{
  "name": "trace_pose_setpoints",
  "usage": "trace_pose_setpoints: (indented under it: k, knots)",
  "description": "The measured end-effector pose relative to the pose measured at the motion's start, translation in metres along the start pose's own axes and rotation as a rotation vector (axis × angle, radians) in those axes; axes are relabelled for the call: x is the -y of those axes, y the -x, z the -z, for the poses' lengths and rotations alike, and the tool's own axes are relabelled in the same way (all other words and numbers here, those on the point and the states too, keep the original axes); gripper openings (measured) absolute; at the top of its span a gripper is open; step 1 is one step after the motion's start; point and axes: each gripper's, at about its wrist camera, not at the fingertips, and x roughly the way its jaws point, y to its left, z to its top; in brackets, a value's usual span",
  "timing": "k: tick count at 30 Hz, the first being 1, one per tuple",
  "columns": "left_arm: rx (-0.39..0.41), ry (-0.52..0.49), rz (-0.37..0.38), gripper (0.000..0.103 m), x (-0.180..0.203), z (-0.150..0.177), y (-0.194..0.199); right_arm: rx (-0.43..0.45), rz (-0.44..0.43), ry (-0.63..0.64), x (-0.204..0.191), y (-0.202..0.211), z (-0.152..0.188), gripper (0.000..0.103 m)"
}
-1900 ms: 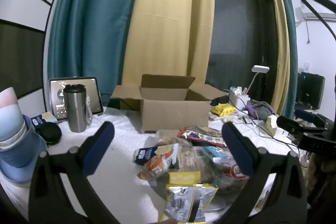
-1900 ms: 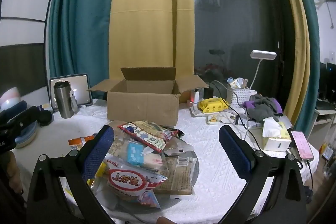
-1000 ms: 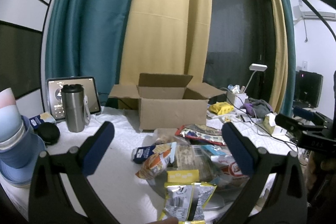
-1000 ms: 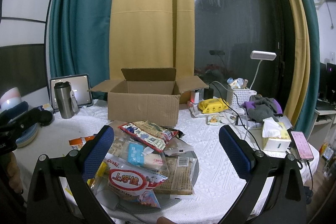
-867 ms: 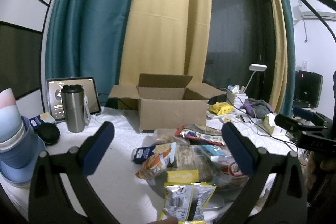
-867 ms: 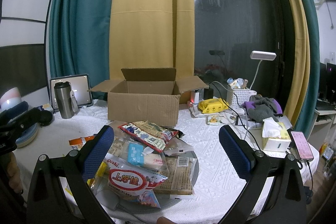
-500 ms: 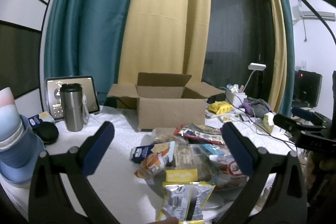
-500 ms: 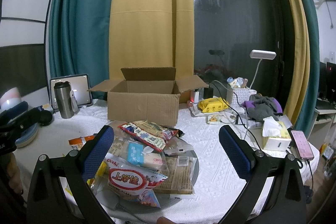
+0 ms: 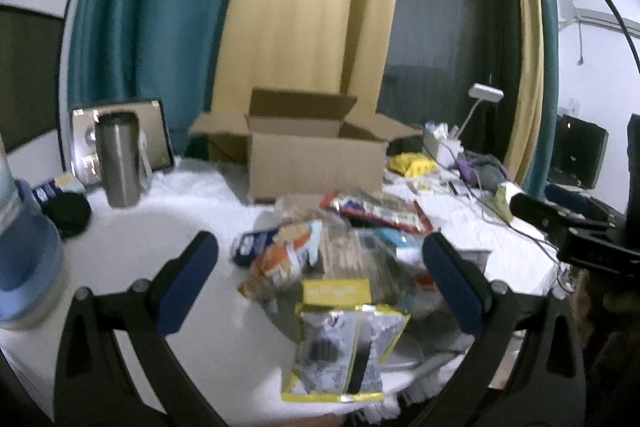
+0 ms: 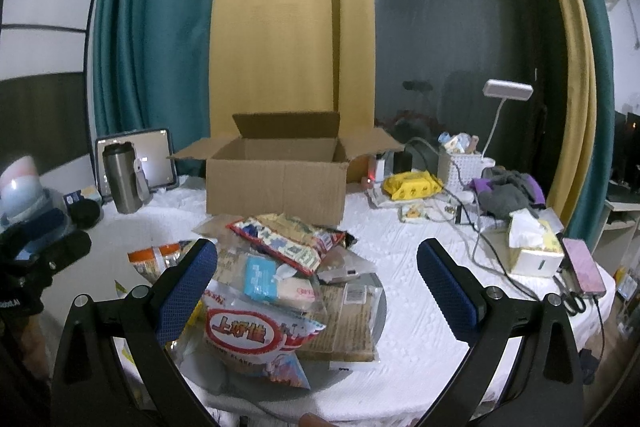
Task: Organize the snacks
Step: 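Grasp the silver-yellow packet with the left gripper while the right grasps the white Oishi packet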
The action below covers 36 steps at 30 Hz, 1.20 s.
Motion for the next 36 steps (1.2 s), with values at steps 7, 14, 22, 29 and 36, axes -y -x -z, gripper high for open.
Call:
trace_pose_setpoints:
  k: [7,14,22,29,36]
  knots:
    - [-0.092,0.051,0.051,0.103,0.003,0.028,-0.017,-0.092,-0.046,-0.006,-0.003,-0.024,0.022,0.102]
    - [-0.241,0.039,0.070,0.103,0.007,0.056,-0.035,-0.177,-0.129,-0.025,-0.011,-0.045,0.042,0.102]
    - [-0.352,0.010,0.075,0.095,0.003,0.077,-0.060,-0.262,-0.215,-0.049,-0.020,-0.069,0.061,0.102]
    - [-0.371,-0.025,0.099,0.065,0.005,0.080,-0.065,-0.280,-0.279,-0.025,-0.029,-0.077,0.062,0.097]
    - [-0.348,-0.035,0.122,0.063,0.008,0.073,-0.057,-0.283,-0.324,-0.007,-0.034,-0.077,0.061,0.077]
